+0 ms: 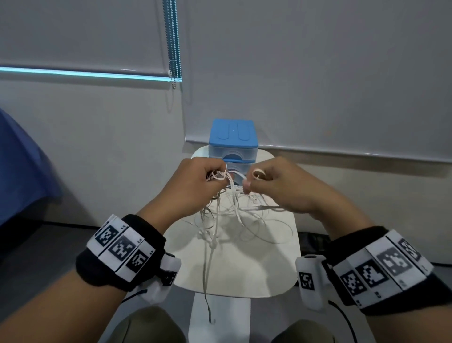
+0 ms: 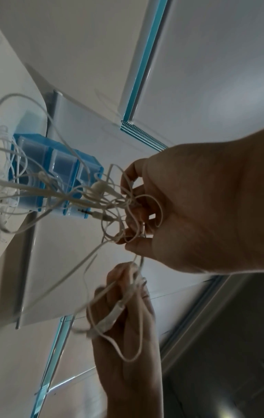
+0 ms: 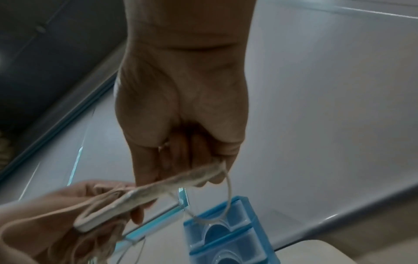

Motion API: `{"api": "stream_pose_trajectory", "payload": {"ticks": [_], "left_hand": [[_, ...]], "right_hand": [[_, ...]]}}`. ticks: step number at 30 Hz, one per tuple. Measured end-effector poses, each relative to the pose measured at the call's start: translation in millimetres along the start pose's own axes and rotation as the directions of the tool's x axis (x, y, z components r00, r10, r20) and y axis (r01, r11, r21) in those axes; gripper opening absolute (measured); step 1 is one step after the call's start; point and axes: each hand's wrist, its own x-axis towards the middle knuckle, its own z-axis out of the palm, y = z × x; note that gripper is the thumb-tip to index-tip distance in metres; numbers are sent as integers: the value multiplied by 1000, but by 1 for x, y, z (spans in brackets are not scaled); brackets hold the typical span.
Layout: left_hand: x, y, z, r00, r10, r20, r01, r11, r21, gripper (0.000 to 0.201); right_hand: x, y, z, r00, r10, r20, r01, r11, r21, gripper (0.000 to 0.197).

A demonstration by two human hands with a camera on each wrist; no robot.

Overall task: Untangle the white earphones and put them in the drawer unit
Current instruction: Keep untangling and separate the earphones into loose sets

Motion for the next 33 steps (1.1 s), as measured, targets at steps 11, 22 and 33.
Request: {"api": "stream_pose_trajectory", "payload": {"ticks": [11, 22, 33], "left_hand": [[-4, -11, 3, 978, -130, 161, 110, 986, 125, 28], [2, 9, 4, 997, -18, 73, 17, 1000, 15, 19], [-7, -7, -8, 980, -161, 118, 166, 986, -32, 3]], "right_hand": [[-8, -21, -64, 830, 254, -496, 382, 389, 838, 29], [-4, 5, 1, 998, 57, 8, -58, 994, 98, 21], [-23, 31, -36, 698, 358, -620, -53, 889, 454, 17]]}}
